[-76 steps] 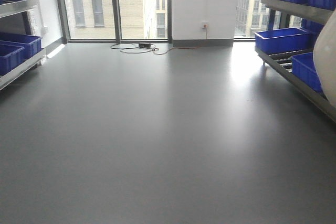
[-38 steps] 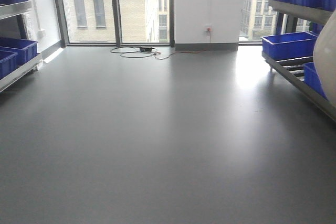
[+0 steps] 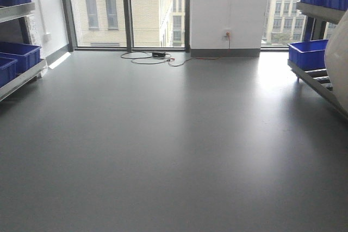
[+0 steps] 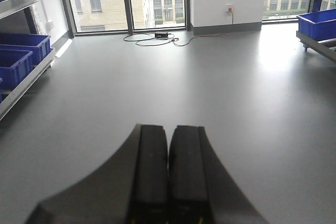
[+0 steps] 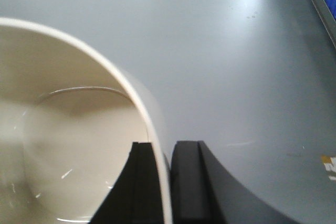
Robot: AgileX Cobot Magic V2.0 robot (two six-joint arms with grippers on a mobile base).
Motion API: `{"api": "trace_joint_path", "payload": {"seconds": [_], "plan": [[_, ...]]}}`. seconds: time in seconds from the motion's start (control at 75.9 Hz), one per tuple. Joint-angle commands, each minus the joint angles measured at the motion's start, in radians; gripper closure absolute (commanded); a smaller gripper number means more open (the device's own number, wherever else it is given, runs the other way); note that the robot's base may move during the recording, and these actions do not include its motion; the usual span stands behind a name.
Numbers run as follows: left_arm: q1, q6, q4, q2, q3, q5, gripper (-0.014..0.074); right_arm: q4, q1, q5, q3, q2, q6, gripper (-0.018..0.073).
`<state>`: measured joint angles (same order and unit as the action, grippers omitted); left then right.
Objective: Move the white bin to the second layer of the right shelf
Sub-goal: 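Turn toward the roller-shelf rack with blue bins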
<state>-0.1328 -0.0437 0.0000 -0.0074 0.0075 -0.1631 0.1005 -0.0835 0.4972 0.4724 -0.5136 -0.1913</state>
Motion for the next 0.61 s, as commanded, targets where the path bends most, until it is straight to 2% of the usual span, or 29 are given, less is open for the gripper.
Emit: {"api": "trace_joint_path", "payload": {"seconds": [0.0, 0.593], "plan": [[-0.003, 0.005, 0.0, -0.014, 0.037, 0.086, 0.0512, 0.005, 0.005, -0.089, 0.032, -0.001, 0.008, 0.0532], [-0.003, 0.005, 0.0, -0.014, 0.037, 0.086, 0.0512, 0.005, 0.005, -0.089, 0.032, -0.001, 0.008, 0.0532]]}}
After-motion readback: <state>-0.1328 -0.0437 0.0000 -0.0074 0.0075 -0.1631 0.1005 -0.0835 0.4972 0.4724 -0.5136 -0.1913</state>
